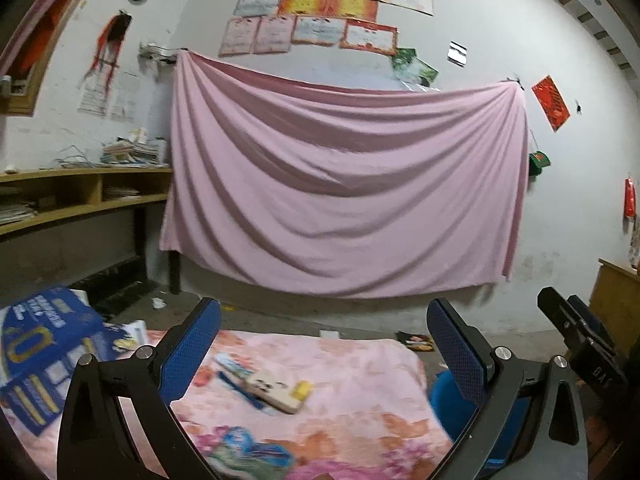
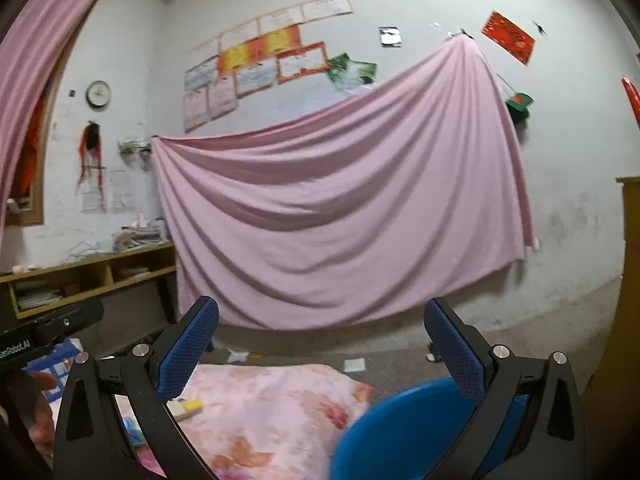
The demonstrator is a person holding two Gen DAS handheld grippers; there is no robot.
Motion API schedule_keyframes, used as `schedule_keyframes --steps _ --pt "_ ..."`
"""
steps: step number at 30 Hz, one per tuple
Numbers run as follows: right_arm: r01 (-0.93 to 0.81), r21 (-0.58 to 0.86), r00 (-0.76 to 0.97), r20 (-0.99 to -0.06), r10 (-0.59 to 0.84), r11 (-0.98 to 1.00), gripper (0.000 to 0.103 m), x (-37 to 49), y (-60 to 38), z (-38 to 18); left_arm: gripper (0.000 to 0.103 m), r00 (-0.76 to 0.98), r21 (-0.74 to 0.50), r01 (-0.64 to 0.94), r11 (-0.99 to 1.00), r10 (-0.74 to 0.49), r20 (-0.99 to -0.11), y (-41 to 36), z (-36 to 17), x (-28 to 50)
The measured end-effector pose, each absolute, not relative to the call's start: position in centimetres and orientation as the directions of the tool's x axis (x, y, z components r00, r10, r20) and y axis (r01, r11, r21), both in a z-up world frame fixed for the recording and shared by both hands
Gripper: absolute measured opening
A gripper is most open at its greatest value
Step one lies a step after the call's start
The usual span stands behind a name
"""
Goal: Collect trash
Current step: 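Move both tools back over the bed toward the remaining trash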
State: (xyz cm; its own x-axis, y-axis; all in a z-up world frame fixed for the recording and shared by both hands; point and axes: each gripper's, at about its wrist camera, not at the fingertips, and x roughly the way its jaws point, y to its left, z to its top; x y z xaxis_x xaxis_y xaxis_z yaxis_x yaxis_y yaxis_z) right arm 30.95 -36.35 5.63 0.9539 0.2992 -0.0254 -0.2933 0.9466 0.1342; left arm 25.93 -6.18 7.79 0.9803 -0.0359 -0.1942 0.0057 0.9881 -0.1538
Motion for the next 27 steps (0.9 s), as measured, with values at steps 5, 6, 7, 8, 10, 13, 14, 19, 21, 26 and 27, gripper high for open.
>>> schedule_keyframes --steps 5,6,7,8,10,13,14,19,21,26,27 --pt "-0.345 0.108 0.938 0.009 0.346 0.932 0.103 30.4 -33.6 5.8 0.101 0.983 -0.150 -0.043 0.988 0.015 -0.183 -4.0 7.6 24.4" --pt "-0.357 0.100 0.934 0.013 0.357 0.929 0.103 30.3 -32.9 5.8 0.101 0.983 -0.149 -0.053 0.987 0.025 -0.183 -3.5 7.5 24.1" --pt "-0.368 0.091 0.929 0.016 0.369 0.925 0.103 30.3 -32.2 5.8 0.101 0.982 -0.148 -0.059 0.987 0.031 -0.185 -3.2 7.4 23.9" --pt "-0.376 0.085 0.926 0.016 0.376 0.923 0.103 30.1 -31.8 5.7 0.101 0.981 -0.148 -0.067 0.987 0.038 -0.189 -2.7 7.2 23.7" --pt "-0.396 0.064 0.918 0.010 0.396 0.916 0.103 30.1 -30.5 5.6 0.101 0.978 -0.146 -0.081 0.986 0.050 -0.202 -1.9 6.7 23.3" --pt "-0.419 0.032 0.908 -0.007 0.419 0.908 0.103 30.1 -28.7 5.2 0.101 0.970 -0.146 -0.099 0.984 0.062 -0.237 -0.9 5.5 22.8" --pt "-0.429 0.021 0.903 -0.017 0.429 0.903 0.103 30.2 -28.0 5.0 0.101 0.967 -0.148 -0.102 0.984 0.063 -0.248 -0.7 5.1 22.7" --pt "-0.460 -0.014 0.887 -0.062 0.458 0.888 0.103 30.2 -26.0 4.2 0.101 0.940 -0.172 -0.120 0.978 0.056 -0.337 0.9 2.8 22.5" --pt "-0.468 -0.020 0.881 -0.087 0.465 0.884 0.103 30.4 -25.5 3.8 0.101 0.923 -0.188 -0.123 0.974 0.043 -0.383 1.2 2.0 22.6" --pt "-0.467 -0.024 0.872 -0.177 0.457 0.884 0.103 31.4 -24.4 2.8 0.101 0.873 -0.219 -0.122 0.968 0.000 -0.488 1.6 0.4 23.1" --pt "-0.467 -0.025 0.869 -0.195 0.454 0.884 0.103 31.7 -24.3 2.6 0.101 0.861 -0.229 -0.119 0.966 -0.014 -0.509 1.5 0.0 23.3"
